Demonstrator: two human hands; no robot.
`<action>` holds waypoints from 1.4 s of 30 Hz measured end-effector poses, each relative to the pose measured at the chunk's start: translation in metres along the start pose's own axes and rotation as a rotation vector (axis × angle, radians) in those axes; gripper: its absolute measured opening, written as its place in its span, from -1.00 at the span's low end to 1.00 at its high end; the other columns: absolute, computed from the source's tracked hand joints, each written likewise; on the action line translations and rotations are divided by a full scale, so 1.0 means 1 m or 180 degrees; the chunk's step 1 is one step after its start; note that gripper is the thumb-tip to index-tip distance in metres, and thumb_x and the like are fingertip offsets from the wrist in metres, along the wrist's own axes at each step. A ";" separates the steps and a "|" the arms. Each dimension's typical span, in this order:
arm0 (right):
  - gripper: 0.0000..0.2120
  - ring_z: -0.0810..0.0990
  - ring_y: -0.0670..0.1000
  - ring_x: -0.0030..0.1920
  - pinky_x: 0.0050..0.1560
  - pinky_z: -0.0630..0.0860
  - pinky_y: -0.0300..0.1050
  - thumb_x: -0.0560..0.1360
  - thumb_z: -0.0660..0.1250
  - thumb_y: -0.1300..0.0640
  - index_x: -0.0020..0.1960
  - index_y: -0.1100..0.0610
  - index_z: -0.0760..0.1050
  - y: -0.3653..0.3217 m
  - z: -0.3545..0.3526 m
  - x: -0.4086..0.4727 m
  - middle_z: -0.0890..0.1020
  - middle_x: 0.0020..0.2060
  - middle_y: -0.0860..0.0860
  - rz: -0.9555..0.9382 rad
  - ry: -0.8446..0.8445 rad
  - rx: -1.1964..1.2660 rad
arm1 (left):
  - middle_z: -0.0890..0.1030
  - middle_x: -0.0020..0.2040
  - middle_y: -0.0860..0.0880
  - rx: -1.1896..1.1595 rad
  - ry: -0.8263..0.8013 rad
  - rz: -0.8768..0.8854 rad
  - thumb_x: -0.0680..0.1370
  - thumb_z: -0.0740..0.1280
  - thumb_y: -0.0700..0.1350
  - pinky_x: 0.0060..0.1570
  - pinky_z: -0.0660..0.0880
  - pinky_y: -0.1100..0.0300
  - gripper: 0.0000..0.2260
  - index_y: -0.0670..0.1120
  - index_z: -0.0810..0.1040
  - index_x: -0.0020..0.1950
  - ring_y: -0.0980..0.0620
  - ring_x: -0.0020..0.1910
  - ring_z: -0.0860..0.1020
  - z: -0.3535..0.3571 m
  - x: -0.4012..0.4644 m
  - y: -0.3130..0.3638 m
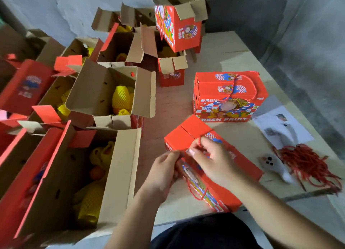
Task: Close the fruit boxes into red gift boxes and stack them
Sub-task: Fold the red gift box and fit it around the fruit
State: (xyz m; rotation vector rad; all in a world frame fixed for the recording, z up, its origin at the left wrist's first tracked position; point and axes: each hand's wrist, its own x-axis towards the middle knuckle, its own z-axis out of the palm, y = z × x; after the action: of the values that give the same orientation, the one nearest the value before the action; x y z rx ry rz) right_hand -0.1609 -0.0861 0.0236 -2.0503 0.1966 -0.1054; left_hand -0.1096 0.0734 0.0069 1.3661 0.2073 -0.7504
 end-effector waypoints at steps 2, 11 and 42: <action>-0.74 0.64 -0.06 -0.11 -0.01 0.54 0.05 0.50 0.35 -0.15 -0.05 0.06 0.52 -0.013 0.013 -0.012 0.67 -0.18 -0.03 0.0358 -0.0654 0.0061 | 0.52 -0.27 -0.04 -0.0069 0.0053 0.0384 0.68 0.26 -0.16 -0.40 0.42 0.25 -0.76 -0.05 0.64 -0.13 0.08 -0.40 0.46 0.010 -0.007 0.022; -0.91 0.47 0.08 -0.25 -0.28 0.39 -0.06 0.56 0.39 0.18 -0.08 0.16 0.66 -0.068 -0.060 0.016 0.52 -0.24 0.16 0.0855 -0.0124 0.1353 | 0.54 0.22 0.14 0.2048 -0.0333 0.2435 0.67 0.28 0.05 0.45 0.25 0.01 -0.74 0.00 0.75 0.05 0.13 0.36 0.43 0.050 -0.025 0.073; -0.60 0.47 -0.05 -0.47 -0.39 0.35 -0.16 0.61 0.31 -0.10 -0.23 0.19 0.56 -0.022 -0.136 0.031 0.62 -0.46 -0.01 0.0371 0.0084 -0.0586 | 0.68 0.13 -0.05 0.0825 0.0577 0.0446 0.68 0.33 -0.03 0.03 0.53 0.31 -0.74 -0.11 0.57 0.32 0.08 0.08 0.64 0.025 0.027 -0.022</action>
State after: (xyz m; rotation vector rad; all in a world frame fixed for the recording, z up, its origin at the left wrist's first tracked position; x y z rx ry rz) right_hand -0.1495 -0.2002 0.1063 -2.2157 0.3530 -0.0434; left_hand -0.1096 0.0402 -0.0198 1.6790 0.1584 -0.5494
